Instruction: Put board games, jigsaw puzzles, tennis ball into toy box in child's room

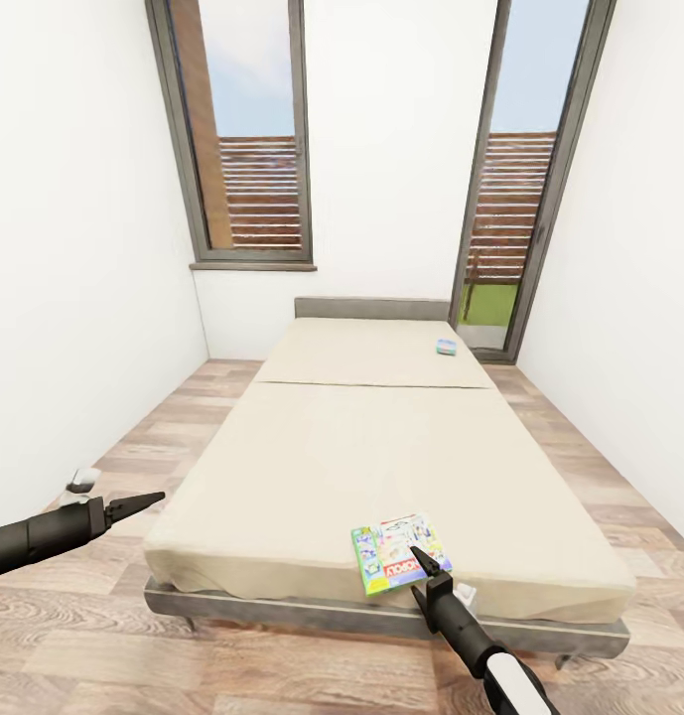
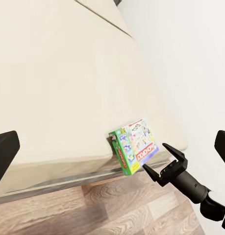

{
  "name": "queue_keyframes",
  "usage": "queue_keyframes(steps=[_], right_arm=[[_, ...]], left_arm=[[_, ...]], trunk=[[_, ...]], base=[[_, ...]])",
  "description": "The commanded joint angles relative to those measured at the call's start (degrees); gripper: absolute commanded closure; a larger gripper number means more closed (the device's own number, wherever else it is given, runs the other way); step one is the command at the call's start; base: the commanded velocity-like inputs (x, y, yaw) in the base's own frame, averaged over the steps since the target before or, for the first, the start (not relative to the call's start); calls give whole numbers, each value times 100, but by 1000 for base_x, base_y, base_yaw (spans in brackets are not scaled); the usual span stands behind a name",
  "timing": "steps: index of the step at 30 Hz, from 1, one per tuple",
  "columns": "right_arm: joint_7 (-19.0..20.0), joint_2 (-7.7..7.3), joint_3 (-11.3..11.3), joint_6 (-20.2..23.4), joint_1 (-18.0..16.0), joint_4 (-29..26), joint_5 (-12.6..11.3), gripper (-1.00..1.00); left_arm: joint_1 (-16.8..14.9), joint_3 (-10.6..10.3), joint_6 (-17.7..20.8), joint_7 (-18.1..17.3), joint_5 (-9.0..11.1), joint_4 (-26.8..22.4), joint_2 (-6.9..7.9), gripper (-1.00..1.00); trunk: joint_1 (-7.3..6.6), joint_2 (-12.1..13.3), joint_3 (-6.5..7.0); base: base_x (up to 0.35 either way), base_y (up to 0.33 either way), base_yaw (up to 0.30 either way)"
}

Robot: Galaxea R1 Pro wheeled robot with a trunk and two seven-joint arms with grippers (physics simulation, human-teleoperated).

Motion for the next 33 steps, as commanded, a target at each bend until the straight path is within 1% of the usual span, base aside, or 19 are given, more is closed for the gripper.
queue_keyframes(steps=[1, 7, 30, 31, 33], right_arm=[[4, 6, -30, 51, -4, 1, -37, -100], [13, -2, -30, 51, -4, 1, -37, -100], [12, -12, -29, 51, -4, 1, -37, -100], [11, -16, -30, 51, -4, 1, -37, 100], [12, -24, -30, 53, -4, 1, -37, 100]], left_arm=[[-4, 3, 21, -27, -11, 1, 0, -100], [-4, 1, 21, -25, -11, 1, 0, -100], [-4, 1, 21, -28, -10, 1, 0, -100], [-4, 1, 21, -28, -10, 1, 0, -100], [-4, 1, 21, -28, -8, 1, 0, -100]], trunk=[[-1, -2, -6], [-1, -2, -6], [-1, -2, -6], [-1, -2, -6], [-1, -2, -6]], base=[[17, 10, 0], [89, 46, 0], [10, 1, 0], [16, 0, 0], [9, 0, 0]])
